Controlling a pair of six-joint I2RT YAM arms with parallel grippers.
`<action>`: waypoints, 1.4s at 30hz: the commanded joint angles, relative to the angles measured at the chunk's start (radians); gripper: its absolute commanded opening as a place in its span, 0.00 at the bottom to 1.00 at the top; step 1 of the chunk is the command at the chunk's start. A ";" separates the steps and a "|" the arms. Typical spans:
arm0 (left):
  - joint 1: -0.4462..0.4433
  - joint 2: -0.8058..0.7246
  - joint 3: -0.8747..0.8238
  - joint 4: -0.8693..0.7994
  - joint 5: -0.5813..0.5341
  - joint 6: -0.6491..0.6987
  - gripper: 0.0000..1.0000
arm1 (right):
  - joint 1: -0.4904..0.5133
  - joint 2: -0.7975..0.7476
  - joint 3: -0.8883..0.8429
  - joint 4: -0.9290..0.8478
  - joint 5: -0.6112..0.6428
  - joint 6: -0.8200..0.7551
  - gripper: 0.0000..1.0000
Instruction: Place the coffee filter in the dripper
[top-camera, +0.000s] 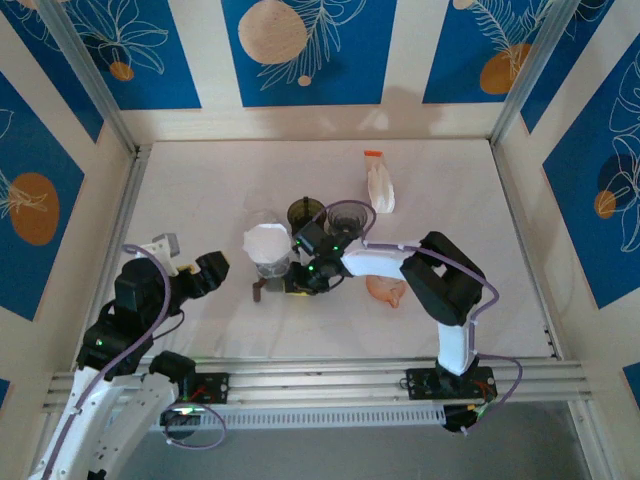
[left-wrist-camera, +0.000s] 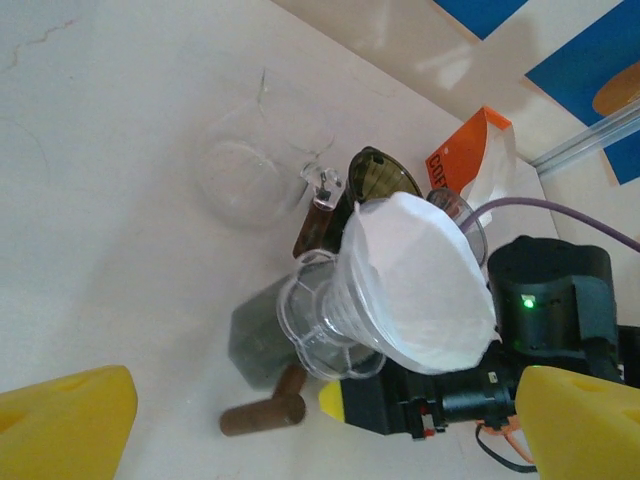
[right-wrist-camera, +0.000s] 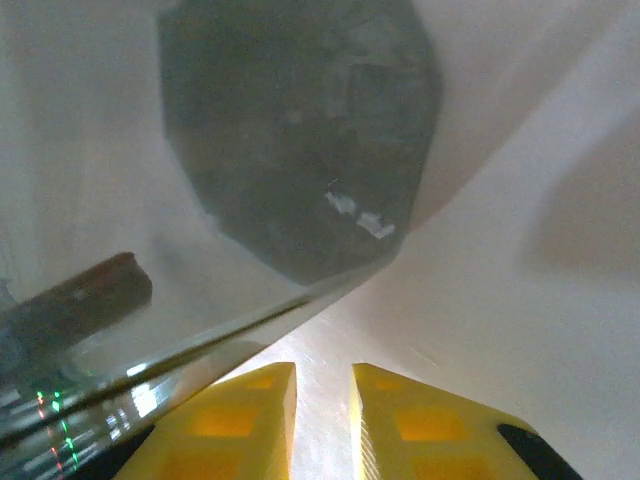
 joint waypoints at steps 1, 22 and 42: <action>0.011 -0.017 0.040 -0.035 -0.022 0.020 0.98 | 0.006 0.053 0.084 -0.021 -0.043 -0.029 0.23; 0.010 -0.037 0.072 -0.073 -0.062 0.032 0.98 | 0.040 0.374 0.588 -0.153 -0.095 -0.054 0.19; 0.012 -0.039 0.031 -0.047 -0.059 0.035 1.00 | 0.037 -0.041 0.123 -0.097 0.155 -0.114 0.41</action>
